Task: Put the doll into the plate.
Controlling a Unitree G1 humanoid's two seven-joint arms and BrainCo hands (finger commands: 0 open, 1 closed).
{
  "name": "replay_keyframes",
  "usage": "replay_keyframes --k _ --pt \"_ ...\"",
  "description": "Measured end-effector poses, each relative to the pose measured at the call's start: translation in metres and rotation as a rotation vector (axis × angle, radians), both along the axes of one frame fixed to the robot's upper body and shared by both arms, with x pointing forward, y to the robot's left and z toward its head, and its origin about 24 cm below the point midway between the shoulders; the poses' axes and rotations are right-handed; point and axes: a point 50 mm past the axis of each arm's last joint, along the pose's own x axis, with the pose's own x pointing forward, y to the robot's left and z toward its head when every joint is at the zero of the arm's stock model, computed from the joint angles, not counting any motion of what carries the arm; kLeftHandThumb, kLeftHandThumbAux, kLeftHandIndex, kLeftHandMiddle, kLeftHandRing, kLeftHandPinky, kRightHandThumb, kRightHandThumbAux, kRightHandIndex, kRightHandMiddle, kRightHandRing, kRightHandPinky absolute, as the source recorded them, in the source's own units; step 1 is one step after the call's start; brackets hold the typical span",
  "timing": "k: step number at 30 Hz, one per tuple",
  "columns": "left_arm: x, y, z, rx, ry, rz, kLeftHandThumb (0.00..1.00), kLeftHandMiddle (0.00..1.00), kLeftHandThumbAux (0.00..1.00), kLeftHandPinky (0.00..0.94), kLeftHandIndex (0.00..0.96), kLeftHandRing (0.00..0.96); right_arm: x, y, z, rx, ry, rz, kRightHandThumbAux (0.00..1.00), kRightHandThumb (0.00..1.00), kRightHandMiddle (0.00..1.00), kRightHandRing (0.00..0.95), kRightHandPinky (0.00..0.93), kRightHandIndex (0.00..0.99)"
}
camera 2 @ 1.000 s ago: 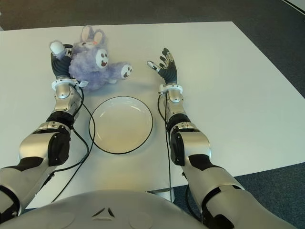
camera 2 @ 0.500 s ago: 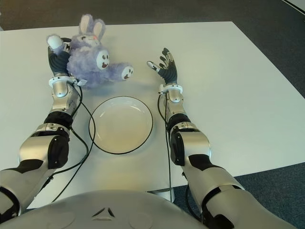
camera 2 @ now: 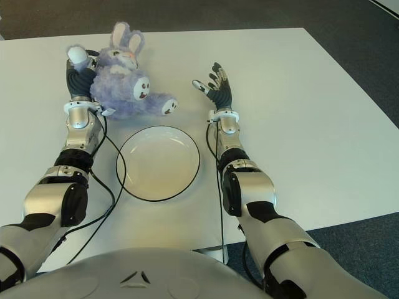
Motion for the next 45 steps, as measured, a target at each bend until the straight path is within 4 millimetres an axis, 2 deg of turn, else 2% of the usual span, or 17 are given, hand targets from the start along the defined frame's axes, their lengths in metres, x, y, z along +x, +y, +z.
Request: replay_keyframes --k 19,45 --pt "-0.010 -0.001 0.014 0.055 -0.044 -0.063 0.713 0.808 0.708 0.836 0.438 0.842 0.000 0.001 0.000 0.001 0.000 0.000 0.752 0.053 0.080 0.092 0.125 0.044" --pt "-0.024 -0.008 0.029 0.094 -0.102 -0.136 0.713 0.805 0.708 0.831 0.438 0.838 0.000 0.002 0.000 0.004 0.000 0.001 0.756 0.051 0.076 0.089 0.123 0.045"
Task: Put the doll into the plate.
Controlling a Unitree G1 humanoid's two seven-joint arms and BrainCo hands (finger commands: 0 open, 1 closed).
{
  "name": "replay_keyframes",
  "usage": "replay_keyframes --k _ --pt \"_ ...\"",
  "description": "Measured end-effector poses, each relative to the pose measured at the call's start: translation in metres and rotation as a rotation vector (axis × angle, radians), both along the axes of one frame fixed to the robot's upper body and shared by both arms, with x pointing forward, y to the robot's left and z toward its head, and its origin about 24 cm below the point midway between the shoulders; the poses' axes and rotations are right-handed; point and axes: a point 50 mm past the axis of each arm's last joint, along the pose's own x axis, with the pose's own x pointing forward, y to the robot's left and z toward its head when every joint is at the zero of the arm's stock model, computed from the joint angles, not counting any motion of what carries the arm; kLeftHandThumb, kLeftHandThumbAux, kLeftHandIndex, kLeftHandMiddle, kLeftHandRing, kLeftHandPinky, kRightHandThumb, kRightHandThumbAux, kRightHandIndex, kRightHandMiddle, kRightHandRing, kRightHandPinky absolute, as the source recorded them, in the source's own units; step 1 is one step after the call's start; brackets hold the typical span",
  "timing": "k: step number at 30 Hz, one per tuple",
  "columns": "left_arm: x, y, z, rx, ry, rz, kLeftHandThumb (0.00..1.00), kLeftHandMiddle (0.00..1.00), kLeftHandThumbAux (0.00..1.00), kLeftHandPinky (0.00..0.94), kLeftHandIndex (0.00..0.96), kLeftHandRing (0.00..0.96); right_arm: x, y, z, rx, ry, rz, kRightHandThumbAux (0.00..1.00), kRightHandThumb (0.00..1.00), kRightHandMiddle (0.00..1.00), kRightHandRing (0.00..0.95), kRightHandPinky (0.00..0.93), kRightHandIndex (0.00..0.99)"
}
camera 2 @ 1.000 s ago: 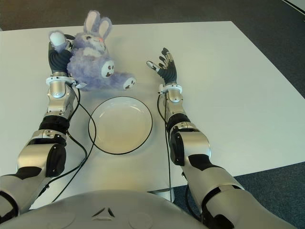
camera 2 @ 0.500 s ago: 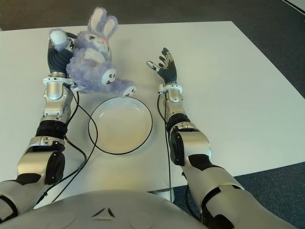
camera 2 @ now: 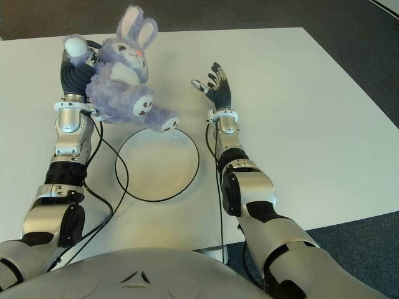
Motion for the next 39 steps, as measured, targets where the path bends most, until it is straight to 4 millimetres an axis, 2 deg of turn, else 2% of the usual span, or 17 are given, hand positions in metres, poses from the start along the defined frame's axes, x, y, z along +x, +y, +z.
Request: replay_keyframes --k 16,39 --pt "-0.011 -0.004 0.009 0.018 -0.033 -0.011 0.715 0.788 0.708 0.804 0.438 0.814 0.000 0.000 0.000 0.000 0.000 0.001 0.757 0.058 0.082 0.092 0.122 0.047" --pt "-0.032 -0.020 0.021 0.022 -0.051 -0.040 0.719 0.808 0.704 0.818 0.439 0.812 0.000 0.001 0.000 0.000 0.001 0.003 0.750 0.054 0.076 0.087 0.121 0.042"
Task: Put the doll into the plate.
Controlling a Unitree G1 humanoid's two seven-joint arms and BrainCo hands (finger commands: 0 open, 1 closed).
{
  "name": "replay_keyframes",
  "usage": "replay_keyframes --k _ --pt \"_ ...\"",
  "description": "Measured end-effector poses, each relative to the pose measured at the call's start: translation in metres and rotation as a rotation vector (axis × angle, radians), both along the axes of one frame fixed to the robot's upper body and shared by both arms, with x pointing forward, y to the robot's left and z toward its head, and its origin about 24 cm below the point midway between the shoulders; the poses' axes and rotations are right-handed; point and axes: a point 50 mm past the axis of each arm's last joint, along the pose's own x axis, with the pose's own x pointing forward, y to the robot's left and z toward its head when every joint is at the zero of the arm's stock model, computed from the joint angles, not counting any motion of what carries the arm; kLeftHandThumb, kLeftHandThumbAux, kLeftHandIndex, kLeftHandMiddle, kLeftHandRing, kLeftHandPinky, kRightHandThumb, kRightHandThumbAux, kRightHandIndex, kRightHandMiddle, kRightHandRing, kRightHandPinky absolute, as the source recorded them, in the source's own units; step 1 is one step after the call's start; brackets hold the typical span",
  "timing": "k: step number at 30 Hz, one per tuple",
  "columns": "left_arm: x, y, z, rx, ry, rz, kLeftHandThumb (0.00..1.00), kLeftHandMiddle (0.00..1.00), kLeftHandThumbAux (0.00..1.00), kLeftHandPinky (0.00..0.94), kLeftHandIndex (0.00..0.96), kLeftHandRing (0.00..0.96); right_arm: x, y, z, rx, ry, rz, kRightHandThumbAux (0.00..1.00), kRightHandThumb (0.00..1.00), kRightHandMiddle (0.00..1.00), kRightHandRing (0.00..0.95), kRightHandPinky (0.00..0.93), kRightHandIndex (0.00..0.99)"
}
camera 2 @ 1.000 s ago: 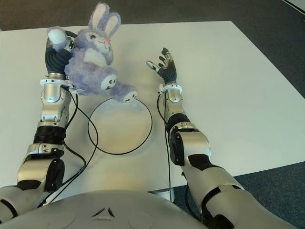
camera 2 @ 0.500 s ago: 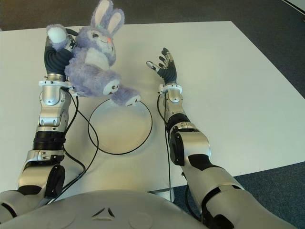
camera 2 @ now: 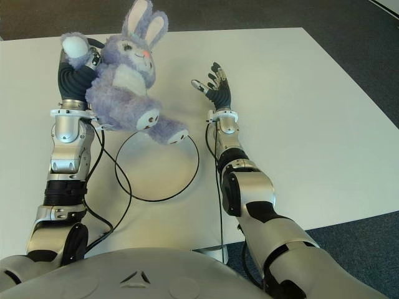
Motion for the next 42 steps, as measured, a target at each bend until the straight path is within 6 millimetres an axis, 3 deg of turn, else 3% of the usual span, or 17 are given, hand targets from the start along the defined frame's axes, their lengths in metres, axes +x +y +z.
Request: replay_keyframes --k 42 --pt "-0.018 -0.020 -0.013 0.082 0.019 -0.111 0.717 0.819 0.704 0.836 0.440 0.827 0.000 0.001 0.000 0.002 0.001 -0.003 0.740 0.065 0.081 0.093 0.121 0.044"
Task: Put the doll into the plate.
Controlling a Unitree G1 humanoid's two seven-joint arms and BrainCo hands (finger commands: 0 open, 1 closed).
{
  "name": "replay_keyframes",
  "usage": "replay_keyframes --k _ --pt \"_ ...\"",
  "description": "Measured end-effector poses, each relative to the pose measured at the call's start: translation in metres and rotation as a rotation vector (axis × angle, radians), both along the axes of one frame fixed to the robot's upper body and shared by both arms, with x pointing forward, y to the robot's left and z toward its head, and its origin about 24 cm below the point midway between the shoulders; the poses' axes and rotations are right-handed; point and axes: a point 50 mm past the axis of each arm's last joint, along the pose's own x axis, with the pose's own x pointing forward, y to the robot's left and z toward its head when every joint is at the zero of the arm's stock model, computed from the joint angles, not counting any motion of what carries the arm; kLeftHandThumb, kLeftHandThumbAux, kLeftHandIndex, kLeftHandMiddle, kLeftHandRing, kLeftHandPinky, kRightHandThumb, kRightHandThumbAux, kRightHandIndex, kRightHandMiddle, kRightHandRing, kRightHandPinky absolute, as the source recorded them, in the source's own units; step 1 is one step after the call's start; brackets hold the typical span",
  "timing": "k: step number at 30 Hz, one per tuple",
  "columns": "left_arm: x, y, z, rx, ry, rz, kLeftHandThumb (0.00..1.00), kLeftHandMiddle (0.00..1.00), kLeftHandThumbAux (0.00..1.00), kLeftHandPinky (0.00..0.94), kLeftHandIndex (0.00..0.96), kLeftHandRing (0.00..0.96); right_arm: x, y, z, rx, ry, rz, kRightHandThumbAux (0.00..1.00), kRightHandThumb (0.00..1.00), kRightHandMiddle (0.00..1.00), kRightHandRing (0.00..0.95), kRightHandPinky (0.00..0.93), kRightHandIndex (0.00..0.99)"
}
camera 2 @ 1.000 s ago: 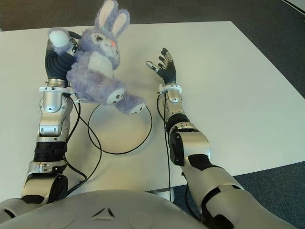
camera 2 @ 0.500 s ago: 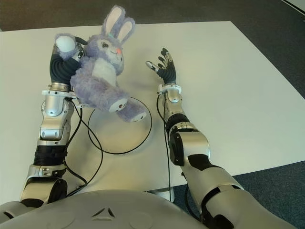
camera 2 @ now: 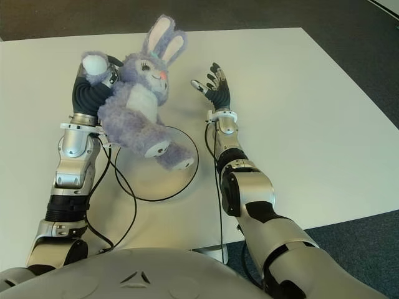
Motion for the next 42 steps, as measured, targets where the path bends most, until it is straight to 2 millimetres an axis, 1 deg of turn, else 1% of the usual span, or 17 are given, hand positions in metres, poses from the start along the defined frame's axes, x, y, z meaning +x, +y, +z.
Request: replay_keyframes --k 9,16,27,30,42 --pt "-0.005 -0.008 -0.005 0.004 0.014 -0.036 0.719 0.818 0.702 0.839 0.441 0.828 0.000 0.000 0.000 0.000 0.000 0.000 0.756 0.056 0.079 0.090 0.122 0.045" --pt "-0.007 -0.010 -0.007 0.006 0.022 -0.045 0.719 0.815 0.702 0.838 0.441 0.827 0.000 0.000 0.000 0.000 0.000 0.000 0.759 0.058 0.083 0.097 0.135 0.045" --pt "-0.012 -0.017 -0.011 0.002 0.046 -0.070 0.719 0.809 0.701 0.823 0.441 0.816 0.000 0.000 0.000 -0.001 0.000 0.000 0.753 0.054 0.078 0.090 0.117 0.042" --pt "-0.012 -0.018 -0.012 0.004 0.054 -0.072 0.719 0.815 0.700 0.840 0.442 0.821 0.000 0.000 0.000 0.000 0.000 0.000 0.755 0.055 0.077 0.089 0.118 0.041" --pt "-0.015 -0.025 -0.010 0.087 0.037 -0.077 0.719 0.821 0.700 0.830 0.442 0.823 0.000 0.000 0.000 0.000 0.000 0.000 0.756 0.056 0.079 0.090 0.120 0.044"
